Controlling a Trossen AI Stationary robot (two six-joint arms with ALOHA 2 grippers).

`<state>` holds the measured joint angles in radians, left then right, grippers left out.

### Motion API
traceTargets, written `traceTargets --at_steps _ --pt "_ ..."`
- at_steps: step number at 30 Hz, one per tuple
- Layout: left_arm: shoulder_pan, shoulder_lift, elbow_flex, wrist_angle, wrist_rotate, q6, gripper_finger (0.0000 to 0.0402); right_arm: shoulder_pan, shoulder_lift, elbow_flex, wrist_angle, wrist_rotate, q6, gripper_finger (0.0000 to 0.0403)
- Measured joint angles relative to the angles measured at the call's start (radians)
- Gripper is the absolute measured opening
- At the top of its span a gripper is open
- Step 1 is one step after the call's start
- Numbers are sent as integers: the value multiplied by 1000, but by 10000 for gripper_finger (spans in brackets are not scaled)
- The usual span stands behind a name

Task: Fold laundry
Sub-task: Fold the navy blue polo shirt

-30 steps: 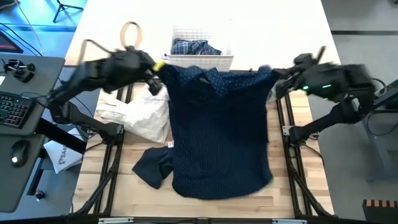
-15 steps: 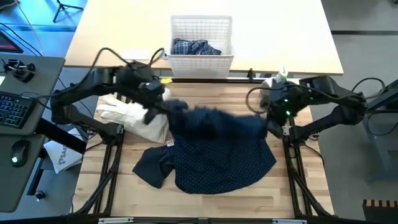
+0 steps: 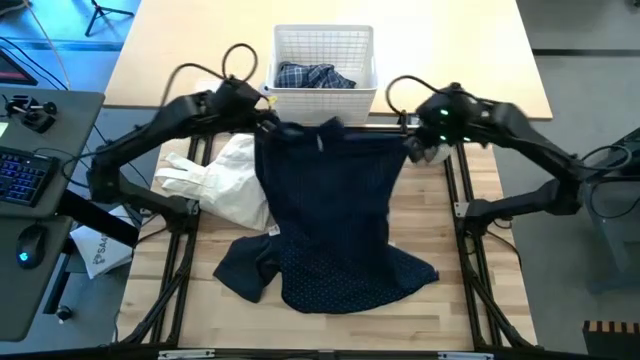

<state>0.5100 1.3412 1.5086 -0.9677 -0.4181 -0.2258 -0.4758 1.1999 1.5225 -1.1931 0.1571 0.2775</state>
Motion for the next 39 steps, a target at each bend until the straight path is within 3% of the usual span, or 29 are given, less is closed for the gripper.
traceTargets --at_steps 6,12,16,20,24,30,35,39 --pt "117 92 -190 136 54 40 0 -191 36 -284 192 117 -23 0" --pt "157 207 -239 324 62 155 0 -290 91 -419 410 129 -17 0" --pt "187 277 -239 485 69 301 0 -313 158 -421 487 142 -25 0" --pt "232 321 -238 555 85 333 6 -317 227 -383 488 163 9 17" --pt "318 341 -204 504 254 290 37 -317 267 -325 394 156 109 75" --pt "404 314 -111 380 437 312 107 -280 228 -205 272 150 124 161" --pt "411 257 -68 283 446 297 133 -215 168 -145 275 22 113 192" --pt "366 186 -67 200 552 333 133 -126 157 -146 276 -221 27 194"
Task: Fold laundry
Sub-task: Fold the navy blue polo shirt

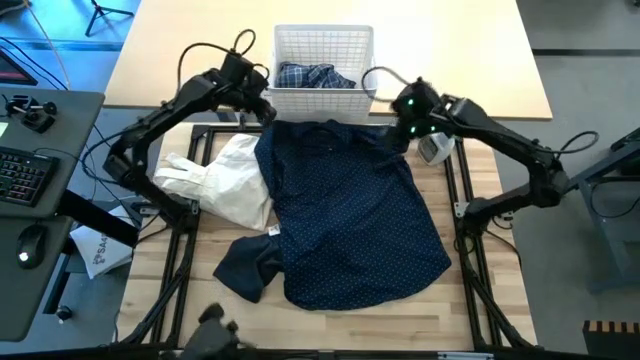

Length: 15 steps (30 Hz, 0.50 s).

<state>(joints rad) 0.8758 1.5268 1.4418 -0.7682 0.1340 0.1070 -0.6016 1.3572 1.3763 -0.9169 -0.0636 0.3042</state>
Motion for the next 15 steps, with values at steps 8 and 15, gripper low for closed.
traceTargets --at_steps 8,15 --pt "-273 -114 -6 -278 79 8 115 246 2 -260 203 -119 -8 181" --pt "-600 -123 -58 -471 68 -260 111 372 3 -482 310 -113 63 165"
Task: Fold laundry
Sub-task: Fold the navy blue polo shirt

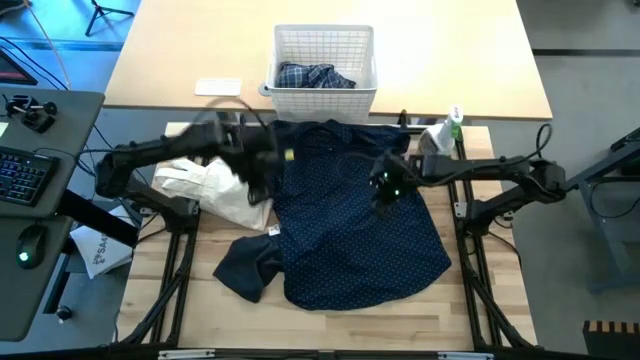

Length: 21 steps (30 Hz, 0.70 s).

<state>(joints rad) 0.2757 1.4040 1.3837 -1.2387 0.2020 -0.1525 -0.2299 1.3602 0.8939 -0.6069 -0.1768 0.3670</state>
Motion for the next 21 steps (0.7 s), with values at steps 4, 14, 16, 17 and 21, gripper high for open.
traceTargets --at_steps 4,14,16,17,21 --pt "-166 4 -130 64 0 -202 111 41 0 -85 127 -114 -28 157" --pt "-413 8 -632 747 -117 -939 111 69 0 -346 226 -22 154 118" --pt "-448 8 -684 731 -102 -1022 111 66 -5 -360 157 10 182 112" --pt "-466 7 -699 690 -95 -1038 111 66 -5 -366 119 23 183 109" --pt "-518 5 -693 384 -77 -1042 111 67 -16 -358 -75 102 193 98"
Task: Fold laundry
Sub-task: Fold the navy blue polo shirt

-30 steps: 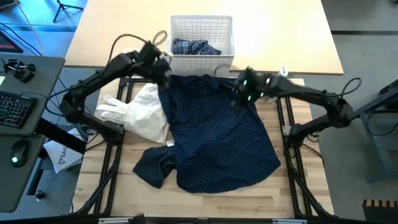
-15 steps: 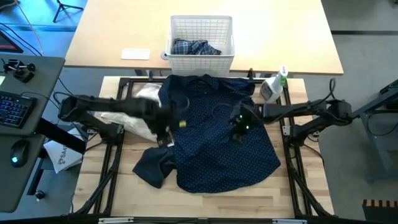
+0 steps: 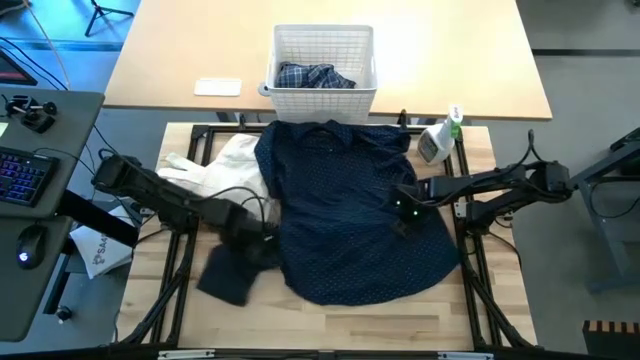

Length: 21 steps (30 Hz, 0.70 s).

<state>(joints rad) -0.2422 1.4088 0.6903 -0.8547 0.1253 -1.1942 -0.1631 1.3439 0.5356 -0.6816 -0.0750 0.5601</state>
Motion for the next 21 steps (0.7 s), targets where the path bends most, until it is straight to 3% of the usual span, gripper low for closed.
traceTargets --at_steps 4,8,11,13,21 --pt "-17 -20 76 -290 0 3 110 2 -53 12 -77 61 17 90" --pt "-17 -45 189 -302 -4 33 110 1 -143 38 -102 79 35 89" --pt "-16 -41 264 -195 -23 41 110 1 -220 75 -168 76 35 89" --pt "-16 -39 282 -37 -42 69 110 1 -275 106 -180 79 25 89" --pt "11 114 249 400 -135 166 123 1 -435 160 -113 86 43 89"
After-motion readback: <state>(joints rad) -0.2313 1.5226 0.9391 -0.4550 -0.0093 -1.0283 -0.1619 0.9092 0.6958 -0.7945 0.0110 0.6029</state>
